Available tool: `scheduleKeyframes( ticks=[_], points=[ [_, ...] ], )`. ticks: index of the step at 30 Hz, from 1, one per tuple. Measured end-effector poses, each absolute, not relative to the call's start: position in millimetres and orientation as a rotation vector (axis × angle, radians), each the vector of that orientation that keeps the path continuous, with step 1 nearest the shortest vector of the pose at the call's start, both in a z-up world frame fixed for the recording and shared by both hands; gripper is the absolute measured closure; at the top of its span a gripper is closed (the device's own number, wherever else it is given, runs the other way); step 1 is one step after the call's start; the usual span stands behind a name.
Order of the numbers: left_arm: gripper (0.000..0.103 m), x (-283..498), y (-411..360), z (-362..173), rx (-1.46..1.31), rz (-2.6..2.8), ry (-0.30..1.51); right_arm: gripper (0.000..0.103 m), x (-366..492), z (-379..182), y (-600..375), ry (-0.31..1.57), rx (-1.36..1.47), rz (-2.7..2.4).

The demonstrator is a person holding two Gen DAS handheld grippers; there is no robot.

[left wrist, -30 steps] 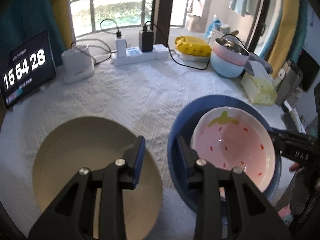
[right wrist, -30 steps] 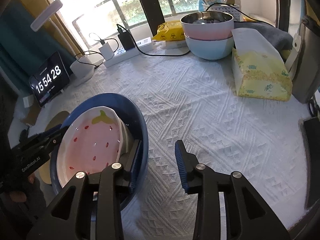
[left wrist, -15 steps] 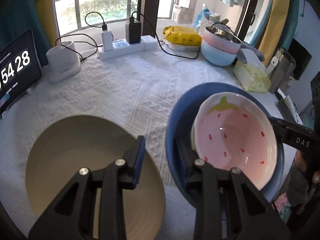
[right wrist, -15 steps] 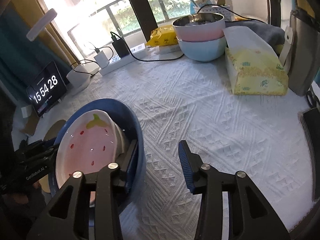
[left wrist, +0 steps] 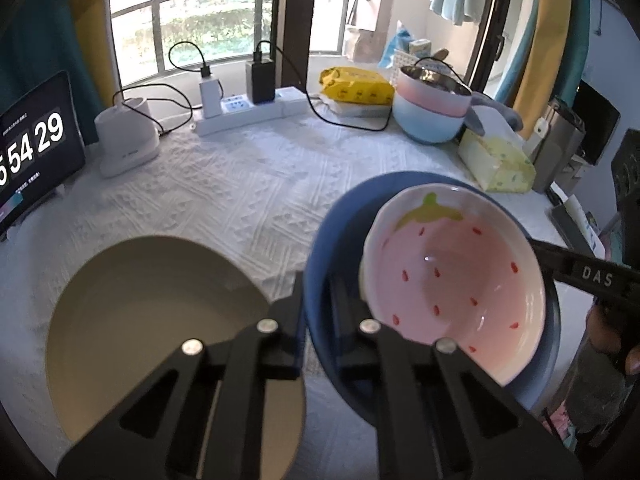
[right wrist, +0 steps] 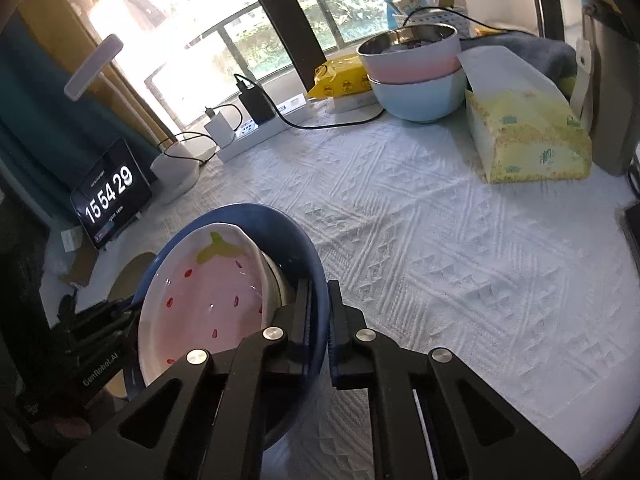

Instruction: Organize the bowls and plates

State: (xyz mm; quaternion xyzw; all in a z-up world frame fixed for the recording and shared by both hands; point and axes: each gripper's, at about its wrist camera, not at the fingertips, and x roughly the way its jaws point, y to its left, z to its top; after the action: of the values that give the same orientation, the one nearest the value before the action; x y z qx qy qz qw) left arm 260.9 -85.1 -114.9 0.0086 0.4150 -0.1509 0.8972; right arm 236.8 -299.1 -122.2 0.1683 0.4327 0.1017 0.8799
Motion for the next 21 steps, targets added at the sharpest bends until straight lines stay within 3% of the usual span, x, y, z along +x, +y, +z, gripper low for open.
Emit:
scheduleKeyframes(
  ticks=[21],
  points=[
    [0.096, 251, -83, -99, -0.021, -0.328, 0.840, 0.096, 226, -105, -299, 0.883, 0.326, 0.181]
  ],
)
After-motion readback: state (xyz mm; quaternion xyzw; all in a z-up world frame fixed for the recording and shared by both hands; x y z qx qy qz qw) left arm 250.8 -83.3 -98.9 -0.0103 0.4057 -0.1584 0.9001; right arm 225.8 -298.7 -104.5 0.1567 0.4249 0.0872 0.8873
